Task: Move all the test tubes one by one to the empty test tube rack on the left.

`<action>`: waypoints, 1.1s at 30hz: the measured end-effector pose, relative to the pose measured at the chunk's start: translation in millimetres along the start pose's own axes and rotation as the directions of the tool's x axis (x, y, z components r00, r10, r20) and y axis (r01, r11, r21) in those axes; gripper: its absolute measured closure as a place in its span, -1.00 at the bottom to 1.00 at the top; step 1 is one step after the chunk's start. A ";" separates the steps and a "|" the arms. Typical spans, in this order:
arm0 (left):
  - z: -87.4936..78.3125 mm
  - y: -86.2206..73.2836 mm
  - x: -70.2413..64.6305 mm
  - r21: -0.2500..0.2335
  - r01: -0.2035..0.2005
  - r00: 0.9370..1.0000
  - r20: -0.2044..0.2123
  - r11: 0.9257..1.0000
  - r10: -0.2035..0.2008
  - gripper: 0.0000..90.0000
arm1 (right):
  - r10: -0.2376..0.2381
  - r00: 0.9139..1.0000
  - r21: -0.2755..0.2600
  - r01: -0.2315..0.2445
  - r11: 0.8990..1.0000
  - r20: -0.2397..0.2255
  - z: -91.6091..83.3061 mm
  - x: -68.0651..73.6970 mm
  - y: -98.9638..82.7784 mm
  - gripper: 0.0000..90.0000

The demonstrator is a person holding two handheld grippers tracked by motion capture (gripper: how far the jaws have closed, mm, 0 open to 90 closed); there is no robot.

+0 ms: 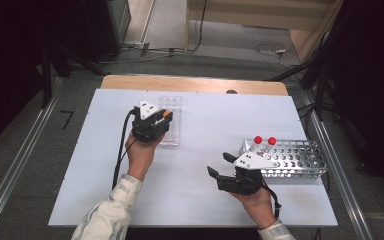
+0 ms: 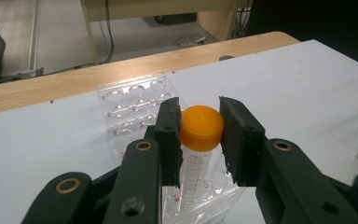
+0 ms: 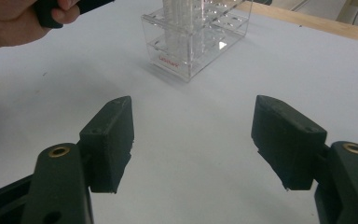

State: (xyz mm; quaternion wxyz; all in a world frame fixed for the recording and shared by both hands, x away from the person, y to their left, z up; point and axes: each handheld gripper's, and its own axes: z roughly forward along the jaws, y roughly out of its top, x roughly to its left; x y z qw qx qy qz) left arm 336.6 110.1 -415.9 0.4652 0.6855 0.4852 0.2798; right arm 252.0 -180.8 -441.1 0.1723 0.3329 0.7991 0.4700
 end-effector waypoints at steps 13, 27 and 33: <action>-3.6 -1.4 -0.1 -0.004 0.030 1.000 -0.006 1.000 -0.030 0.26 | -0.001 1.000 0.001 0.001 1.000 0.001 -0.6 -0.7 -0.6 -0.39; -23.8 -18.2 7.0 -0.003 0.108 0.994 -0.006 0.994 -0.108 -0.53 | 0.009 0.999 -0.013 -0.008 1.000 0.048 -21.5 -10.7 -6.0 -0.45; -30.5 -22.1 6.7 -0.002 0.123 0.992 0.004 0.992 -0.123 -0.69 | 0.034 0.995 -0.031 -0.031 0.999 0.095 -39.3 -24.5 -12.5 -0.45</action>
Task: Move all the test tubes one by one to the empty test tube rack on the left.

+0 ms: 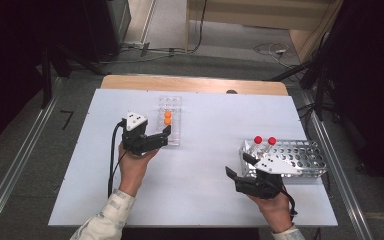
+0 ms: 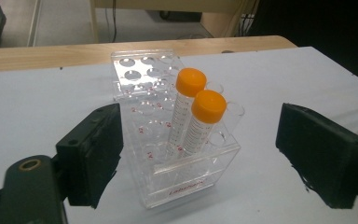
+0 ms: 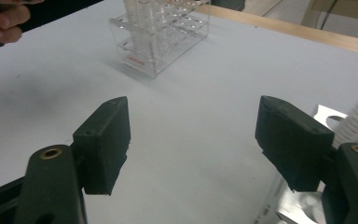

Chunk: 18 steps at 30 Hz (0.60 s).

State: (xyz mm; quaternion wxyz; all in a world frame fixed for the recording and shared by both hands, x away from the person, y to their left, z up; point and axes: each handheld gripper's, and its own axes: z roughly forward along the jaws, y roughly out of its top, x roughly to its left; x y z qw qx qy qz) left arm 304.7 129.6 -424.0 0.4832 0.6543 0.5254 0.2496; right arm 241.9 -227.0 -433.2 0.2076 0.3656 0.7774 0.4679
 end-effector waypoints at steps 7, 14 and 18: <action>-5.9 -3.8 -1.1 0.005 -0.002 1.000 0.012 1.000 0.002 -0.74 | 0.023 0.997 -0.008 -0.023 1.000 0.068 -13.2 -19.3 -6.0 -0.45; -10.1 -7.4 -3.0 0.007 -0.010 1.000 0.014 1.000 0.010 -0.78 | 0.058 0.989 -0.021 -0.056 0.998 0.134 -20.3 -40.0 -10.4 -0.44; -10.2 -7.6 -3.9 0.003 -0.008 1.000 0.021 1.000 0.008 -0.81 | 0.069 0.983 -0.025 -0.066 0.998 0.172 -20.3 -49.8 -13.4 -0.42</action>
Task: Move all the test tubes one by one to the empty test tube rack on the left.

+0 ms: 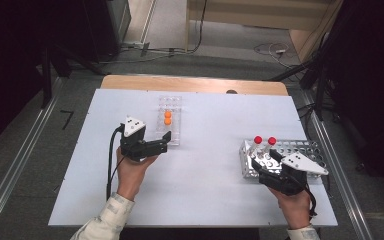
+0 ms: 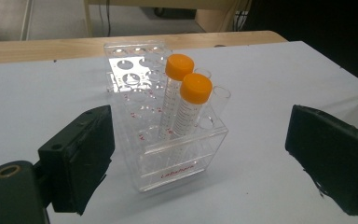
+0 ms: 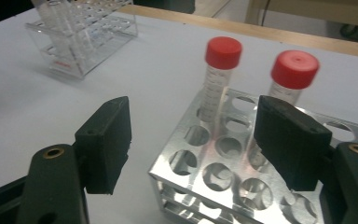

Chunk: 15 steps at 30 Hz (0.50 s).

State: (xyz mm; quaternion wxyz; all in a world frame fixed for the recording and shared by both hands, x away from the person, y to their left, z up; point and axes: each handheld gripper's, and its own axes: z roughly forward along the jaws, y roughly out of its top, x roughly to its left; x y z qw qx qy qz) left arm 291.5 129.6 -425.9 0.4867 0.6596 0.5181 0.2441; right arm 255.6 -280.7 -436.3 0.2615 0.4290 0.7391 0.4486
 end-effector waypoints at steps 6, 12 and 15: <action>-1.5 0.1 -0.5 -0.005 -0.003 1.000 0.005 1.000 0.003 -0.81 | 0.035 0.998 0.003 -0.035 0.999 0.048 5.8 -14.4 -1.8 -0.39; -0.6 0.1 -1.2 -0.002 0.000 1.000 0.009 1.000 0.000 -0.83 | 0.058 0.994 0.012 -0.060 0.998 0.091 17.6 -25.4 -0.5 -0.14; -0.2 0.0 -1.0 0.001 0.001 1.000 0.007 1.000 -0.001 -0.83 | 0.060 0.992 0.015 -0.063 0.998 0.111 23.1 -26.9 -0.1 0.03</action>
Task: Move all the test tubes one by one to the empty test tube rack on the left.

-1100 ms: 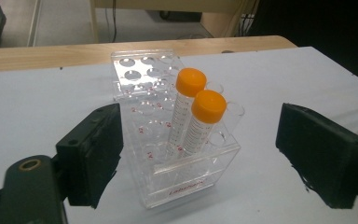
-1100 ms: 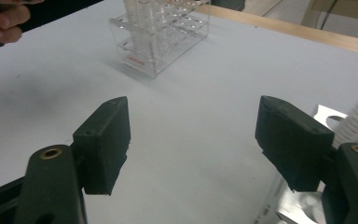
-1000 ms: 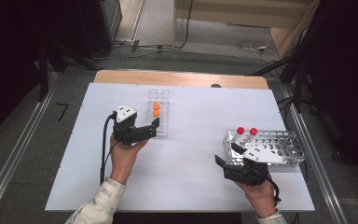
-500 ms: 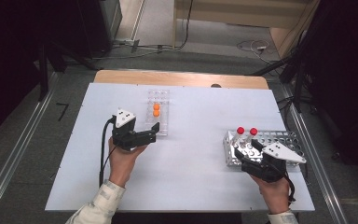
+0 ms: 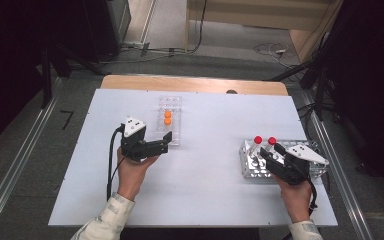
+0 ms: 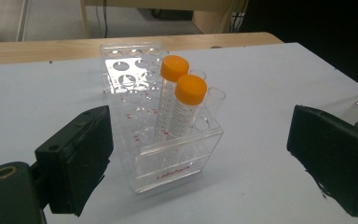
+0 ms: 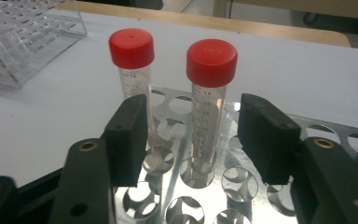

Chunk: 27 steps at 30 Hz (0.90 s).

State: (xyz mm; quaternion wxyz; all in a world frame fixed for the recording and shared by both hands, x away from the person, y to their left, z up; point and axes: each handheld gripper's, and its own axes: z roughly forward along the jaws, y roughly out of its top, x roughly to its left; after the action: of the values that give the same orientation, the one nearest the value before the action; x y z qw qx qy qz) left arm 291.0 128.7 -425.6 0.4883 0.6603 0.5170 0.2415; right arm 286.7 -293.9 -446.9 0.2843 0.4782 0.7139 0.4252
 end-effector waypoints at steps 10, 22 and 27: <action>0.1 -0.2 -0.9 -0.002 -0.005 1.000 0.005 1.000 0.005 -0.83 | 0.005 1.000 0.031 -0.006 0.999 0.027 10.5 -1.5 -1.3 0.37; 1.3 -1.1 -2.6 0.004 -0.009 1.000 0.009 1.000 0.009 -0.83 | 0.006 0.999 0.034 -0.007 0.999 0.034 12.4 -2.0 -1.3 0.57; 0.7 -1.3 -2.0 0.001 -0.008 1.000 0.004 1.000 0.008 -0.83 | 0.007 0.999 -0.003 -0.007 1.000 0.034 3.6 -1.7 4.2 0.58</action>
State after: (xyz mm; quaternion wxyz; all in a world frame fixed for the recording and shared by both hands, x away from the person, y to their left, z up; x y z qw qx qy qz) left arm 290.3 126.6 -426.7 0.4881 0.6630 0.5135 0.2422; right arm 292.1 -293.5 -445.0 0.2953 0.4874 0.7069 0.4190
